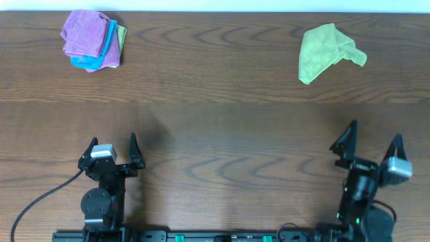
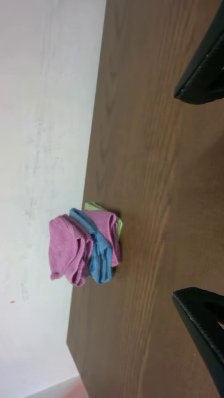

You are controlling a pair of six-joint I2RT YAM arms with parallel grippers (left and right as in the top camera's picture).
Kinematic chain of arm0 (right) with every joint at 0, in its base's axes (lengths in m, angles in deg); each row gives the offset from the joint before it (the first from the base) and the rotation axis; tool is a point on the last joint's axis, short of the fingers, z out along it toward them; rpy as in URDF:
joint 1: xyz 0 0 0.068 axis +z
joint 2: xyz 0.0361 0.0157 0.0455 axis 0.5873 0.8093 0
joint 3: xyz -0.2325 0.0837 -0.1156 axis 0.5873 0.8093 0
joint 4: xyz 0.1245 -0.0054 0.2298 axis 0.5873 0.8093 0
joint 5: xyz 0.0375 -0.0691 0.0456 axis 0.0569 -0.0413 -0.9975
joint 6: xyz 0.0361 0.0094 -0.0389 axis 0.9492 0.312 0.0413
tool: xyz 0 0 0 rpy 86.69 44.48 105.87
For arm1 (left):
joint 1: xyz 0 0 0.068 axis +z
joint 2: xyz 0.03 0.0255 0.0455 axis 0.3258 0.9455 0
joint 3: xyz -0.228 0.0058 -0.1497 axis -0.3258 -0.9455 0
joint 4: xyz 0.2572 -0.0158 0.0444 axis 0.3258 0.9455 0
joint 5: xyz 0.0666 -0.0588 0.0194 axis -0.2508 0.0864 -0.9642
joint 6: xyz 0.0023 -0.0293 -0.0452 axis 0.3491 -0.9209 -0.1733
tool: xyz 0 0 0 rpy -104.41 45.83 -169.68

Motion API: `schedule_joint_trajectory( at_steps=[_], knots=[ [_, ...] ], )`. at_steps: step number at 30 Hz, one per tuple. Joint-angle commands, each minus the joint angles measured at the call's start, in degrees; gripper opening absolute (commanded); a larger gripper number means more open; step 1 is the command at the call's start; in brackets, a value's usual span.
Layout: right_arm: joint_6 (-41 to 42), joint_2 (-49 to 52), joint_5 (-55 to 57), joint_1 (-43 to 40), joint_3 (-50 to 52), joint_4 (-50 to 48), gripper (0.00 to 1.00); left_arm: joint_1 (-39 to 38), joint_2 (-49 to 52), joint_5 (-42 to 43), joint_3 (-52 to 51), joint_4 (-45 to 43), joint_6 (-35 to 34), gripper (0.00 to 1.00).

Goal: Fold the cloth
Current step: 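Reach the right gripper to the green cloth and grasp its corner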

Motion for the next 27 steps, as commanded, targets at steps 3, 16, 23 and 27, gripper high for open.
schedule_joint_trajectory(
  at_steps=[3,16,23,27],
  knots=[
    [3.91,18.99,-0.68,-2.67,-8.96,-1.25,0.99,-0.22,-0.37,-1.2,-1.11,2.71,-0.2,0.95],
    [4.72,84.39,-16.9,-4.52,-53.68,4.96,0.99,-0.22,-0.37,-1.2,-1.11,2.71,-0.2,0.95],
    [8.41,103.3,-22.36,-4.79,-69.79,14.05,0.99,-0.22,-0.37,-1.2,-1.11,2.71,-0.2,0.95],
    [12.55,109.66,-23.04,-5.92,-72.98,15.69,0.99,-0.22,-0.37,-1.2,-1.11,2.71,-0.2,0.95]
  ],
)
